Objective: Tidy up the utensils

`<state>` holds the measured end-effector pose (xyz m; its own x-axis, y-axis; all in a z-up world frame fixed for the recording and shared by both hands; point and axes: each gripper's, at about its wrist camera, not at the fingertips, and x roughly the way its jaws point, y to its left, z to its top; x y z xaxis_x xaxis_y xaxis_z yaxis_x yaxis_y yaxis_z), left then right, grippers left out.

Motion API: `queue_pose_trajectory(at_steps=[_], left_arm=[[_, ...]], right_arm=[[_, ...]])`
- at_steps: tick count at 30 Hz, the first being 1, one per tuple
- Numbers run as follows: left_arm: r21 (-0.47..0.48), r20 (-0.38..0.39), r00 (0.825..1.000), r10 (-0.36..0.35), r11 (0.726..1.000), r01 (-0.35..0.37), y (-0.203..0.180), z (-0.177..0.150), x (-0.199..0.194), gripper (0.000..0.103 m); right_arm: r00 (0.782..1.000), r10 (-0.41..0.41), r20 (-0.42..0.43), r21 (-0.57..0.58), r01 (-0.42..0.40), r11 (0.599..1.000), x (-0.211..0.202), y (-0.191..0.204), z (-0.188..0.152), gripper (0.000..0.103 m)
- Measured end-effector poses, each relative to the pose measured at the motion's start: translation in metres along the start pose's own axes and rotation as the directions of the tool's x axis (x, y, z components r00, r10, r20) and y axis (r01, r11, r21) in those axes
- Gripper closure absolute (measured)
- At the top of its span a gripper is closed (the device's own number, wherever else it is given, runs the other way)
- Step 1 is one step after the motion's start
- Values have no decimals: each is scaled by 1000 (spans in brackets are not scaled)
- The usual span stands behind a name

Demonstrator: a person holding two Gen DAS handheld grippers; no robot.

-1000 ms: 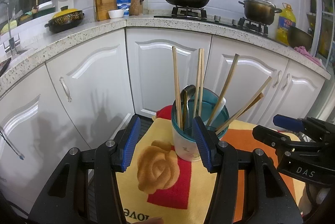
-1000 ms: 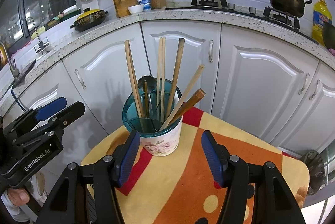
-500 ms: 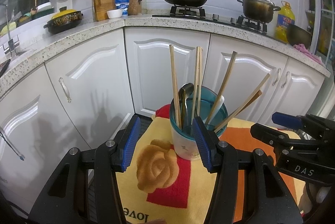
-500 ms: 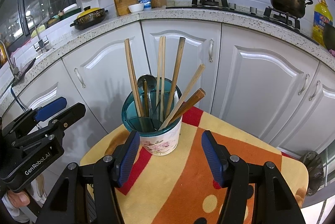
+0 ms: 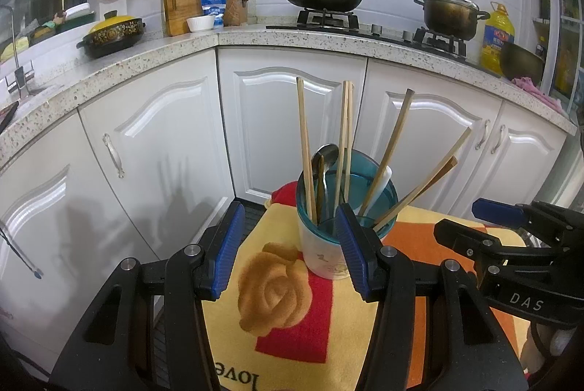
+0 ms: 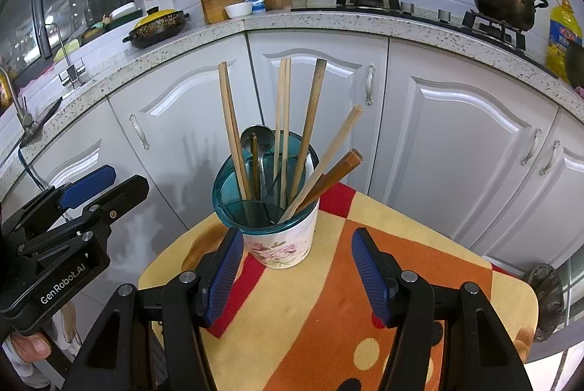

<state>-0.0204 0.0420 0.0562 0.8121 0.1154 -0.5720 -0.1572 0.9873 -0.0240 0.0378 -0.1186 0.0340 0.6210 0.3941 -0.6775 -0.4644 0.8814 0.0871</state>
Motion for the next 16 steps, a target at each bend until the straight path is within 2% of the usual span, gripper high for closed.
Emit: queue_pose_trajectory(at_steps=[11, 16], left_arm=[[-3, -7, 999, -33, 999, 33, -1, -3, 4, 52], [-5, -12, 999, -34, 999, 34, 1, -5, 8, 52]], right_arm=[[1000, 6, -16, 3, -6, 1000, 4, -4, -3, 43], [1000, -16, -25, 35, 17, 999, 9, -25, -17, 42]])
